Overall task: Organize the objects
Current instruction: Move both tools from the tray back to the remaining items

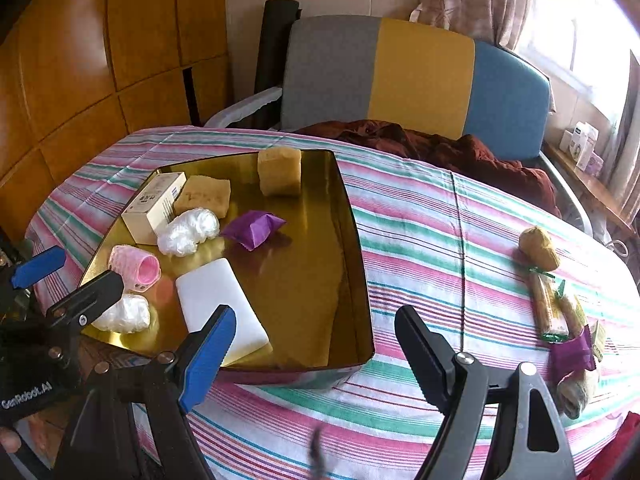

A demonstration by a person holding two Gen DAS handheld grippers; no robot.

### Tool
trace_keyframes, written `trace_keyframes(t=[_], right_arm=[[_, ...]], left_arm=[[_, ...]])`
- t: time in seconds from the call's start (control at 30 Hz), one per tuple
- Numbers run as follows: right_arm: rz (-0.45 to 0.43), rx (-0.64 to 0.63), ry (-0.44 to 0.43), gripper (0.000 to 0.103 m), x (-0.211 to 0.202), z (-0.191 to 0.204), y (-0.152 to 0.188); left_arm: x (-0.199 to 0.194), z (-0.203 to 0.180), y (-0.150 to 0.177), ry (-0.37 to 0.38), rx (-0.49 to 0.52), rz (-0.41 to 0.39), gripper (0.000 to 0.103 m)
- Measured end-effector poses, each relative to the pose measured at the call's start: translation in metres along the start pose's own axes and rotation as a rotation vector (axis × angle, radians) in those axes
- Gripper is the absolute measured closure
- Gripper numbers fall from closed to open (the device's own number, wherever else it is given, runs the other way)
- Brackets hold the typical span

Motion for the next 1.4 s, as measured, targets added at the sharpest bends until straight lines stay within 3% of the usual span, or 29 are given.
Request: trace_keyframes(t=[1.0, 1.4], right_arm=[[0.025, 0.004, 0.010, 0.020, 0.008, -0.008, 0.007], [0.047, 0.094, 0.044, 0.020, 0.007, -0.052, 0.014]], left_arm=[[0.014, -0.016, 0.013, 0.033, 0.028, 0.061, 0.010], [0.017, -0.032, 0.015, 0.060, 0.083, 0.066, 0.010]])
Point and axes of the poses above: each gripper's, at about its wrist camera, not at the fingertips, and x roughly the way its jaws point, z to its left, y to its underside, the point moved 4 cm from there along x, roughly the way its jaws point, and after that the axes turned 2 degrees about -x, right-handed, at the moved point
